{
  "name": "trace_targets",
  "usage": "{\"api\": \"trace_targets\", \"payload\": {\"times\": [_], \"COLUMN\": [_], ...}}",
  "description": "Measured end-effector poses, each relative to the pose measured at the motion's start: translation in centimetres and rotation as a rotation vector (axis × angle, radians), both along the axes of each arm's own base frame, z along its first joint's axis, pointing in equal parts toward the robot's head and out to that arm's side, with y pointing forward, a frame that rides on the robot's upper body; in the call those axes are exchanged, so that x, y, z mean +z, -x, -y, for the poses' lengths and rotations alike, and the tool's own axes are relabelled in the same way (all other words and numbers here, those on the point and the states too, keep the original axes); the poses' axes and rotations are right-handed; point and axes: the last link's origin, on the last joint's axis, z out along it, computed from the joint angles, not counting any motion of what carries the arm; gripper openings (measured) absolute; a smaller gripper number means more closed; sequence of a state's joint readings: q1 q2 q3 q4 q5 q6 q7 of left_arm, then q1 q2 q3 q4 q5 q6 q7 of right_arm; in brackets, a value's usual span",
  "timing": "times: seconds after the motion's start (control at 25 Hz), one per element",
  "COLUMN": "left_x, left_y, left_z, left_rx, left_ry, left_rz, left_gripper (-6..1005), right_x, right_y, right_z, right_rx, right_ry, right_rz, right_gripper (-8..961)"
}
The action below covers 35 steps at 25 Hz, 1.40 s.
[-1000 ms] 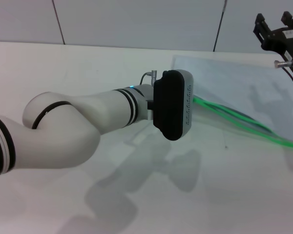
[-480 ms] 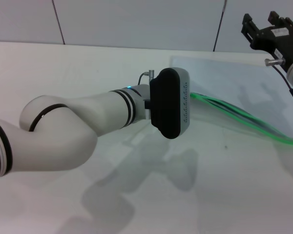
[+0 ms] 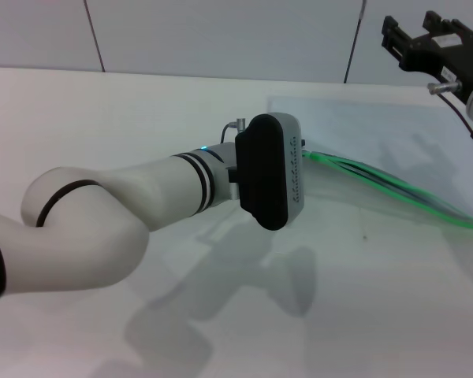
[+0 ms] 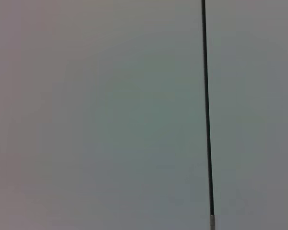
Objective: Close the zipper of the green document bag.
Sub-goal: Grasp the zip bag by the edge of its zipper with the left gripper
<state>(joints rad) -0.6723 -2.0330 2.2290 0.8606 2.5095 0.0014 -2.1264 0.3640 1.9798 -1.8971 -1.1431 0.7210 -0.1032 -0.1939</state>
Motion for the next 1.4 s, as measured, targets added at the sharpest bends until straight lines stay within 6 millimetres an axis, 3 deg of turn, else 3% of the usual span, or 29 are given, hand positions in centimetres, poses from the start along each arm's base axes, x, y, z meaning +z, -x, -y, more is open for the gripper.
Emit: {"api": "trace_targets", "payload": {"times": [0.48,0.92,1.4], "left_x": [0.3,0.5,0.6], "left_y": [0.0,0.0,-0.1], "left_z": [-0.1,-0.2,-0.2], "left_rx": [0.003,0.009,0.008], "left_ry": [-0.017,-0.027,-0.038], "left_rz": [0.028,0.052,0.072], "left_gripper": [67,67,66], "right_x": [1.3,2.7,2.8], "right_y": [-0.1,0.5,-0.1], "right_z": [-0.5,1.0,1.9], "right_rx": [0.001,0.038,0.143], "right_ry": [0.032,-0.135,-0.116], "right_rz": [0.081,-0.124,-0.391], "right_gripper": [643,643,641]}}
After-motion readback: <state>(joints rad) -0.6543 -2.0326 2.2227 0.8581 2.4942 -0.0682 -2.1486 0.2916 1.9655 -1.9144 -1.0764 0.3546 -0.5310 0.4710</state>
